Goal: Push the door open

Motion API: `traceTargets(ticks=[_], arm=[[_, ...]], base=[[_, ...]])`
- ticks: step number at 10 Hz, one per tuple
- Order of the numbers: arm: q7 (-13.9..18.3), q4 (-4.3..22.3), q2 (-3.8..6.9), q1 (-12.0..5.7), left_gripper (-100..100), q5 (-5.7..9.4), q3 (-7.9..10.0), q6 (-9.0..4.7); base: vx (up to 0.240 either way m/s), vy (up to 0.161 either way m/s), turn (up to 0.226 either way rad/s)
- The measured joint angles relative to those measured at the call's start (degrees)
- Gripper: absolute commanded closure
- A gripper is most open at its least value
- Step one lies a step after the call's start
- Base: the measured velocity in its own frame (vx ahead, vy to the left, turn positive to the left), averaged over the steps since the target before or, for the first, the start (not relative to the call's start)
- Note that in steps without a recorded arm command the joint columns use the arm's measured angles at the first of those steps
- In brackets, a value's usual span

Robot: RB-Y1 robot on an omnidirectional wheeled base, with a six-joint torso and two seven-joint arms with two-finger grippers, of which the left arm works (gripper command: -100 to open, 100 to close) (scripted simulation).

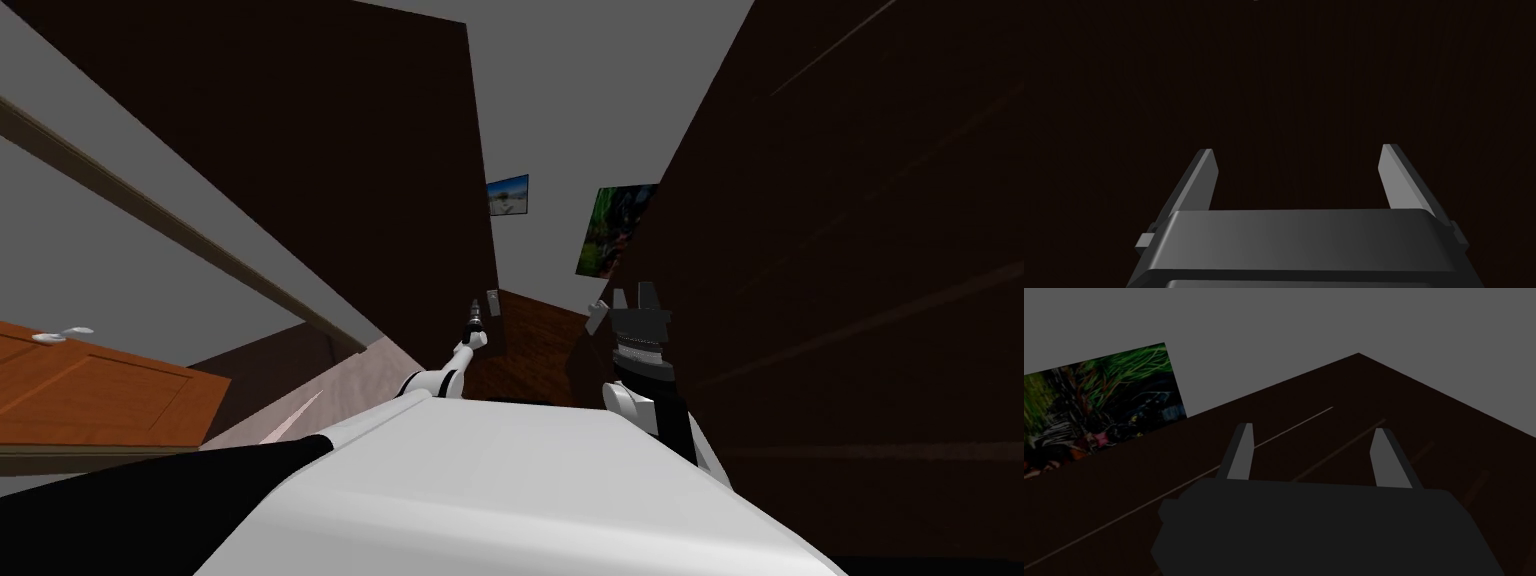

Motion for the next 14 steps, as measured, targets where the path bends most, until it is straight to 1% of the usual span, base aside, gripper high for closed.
traceTargets(ticks=[1,2,3,4,5,6,7,8,9,10,12,13,14], arm=[[0.04,-0.36,-0.32,0.13,-100,-0.02,-0.14,0.20],[0.40,0.17,-0.80,-0.04,-100,-0.10,-0.50,0.06],[-0.12,-3.61,-2.48,1.76,-100,-0.13,-0.51,1.72],[-0.15,-2.83,-2.84,0.97,-100,-0.11,-0.59,1.84],[0.15,-1.29,-2.83,0.31,-100,-0.12,-0.68,1.11],[0.54,0.33,-3.46,-0.56,-100,-0.10,-0.81,0.46],[0.84,1.29,-4.07,-1.10,-100,-0.08,-0.92,0.10],[0.90,1.39,-4.16,-1.14,-100,-0.08,-0.94,0.04],[0.90,1.66,-3.59,-1.32,-100,-0.04,-0.88,-0.05],[0.79,1.05,-3.07,-0.94,-100,-0.03,-0.83,0.11],[1.05,2.20,-1.55,-1.46,-100,0.06,-0.75,-0.50],[1.10,1.94,-1.00,-1.25,-100,0.08,-0.72,-0.46],[0.95,1.39,-0.85,-0.92,-100,0.12,-0.62,-0.30]], base=[[-0.224,-0.014,-0.001],[-0.230,-0.066,-0.011],[-0.178,-0.072,0.001],[-0.072,-0.037,-0.001],[-0.097,-0.108,-0.027],[-0.091,-0.172,-0.033],[-0.028,-0.078,0.002],[0.049,0.060,0.009],[0.117,0.102,-0.012],[0.152,0.116,-0.016],[0.193,0.084,-0.030],[0.215,0.005,-0.027],[0.218,-0.013,-0.031]])
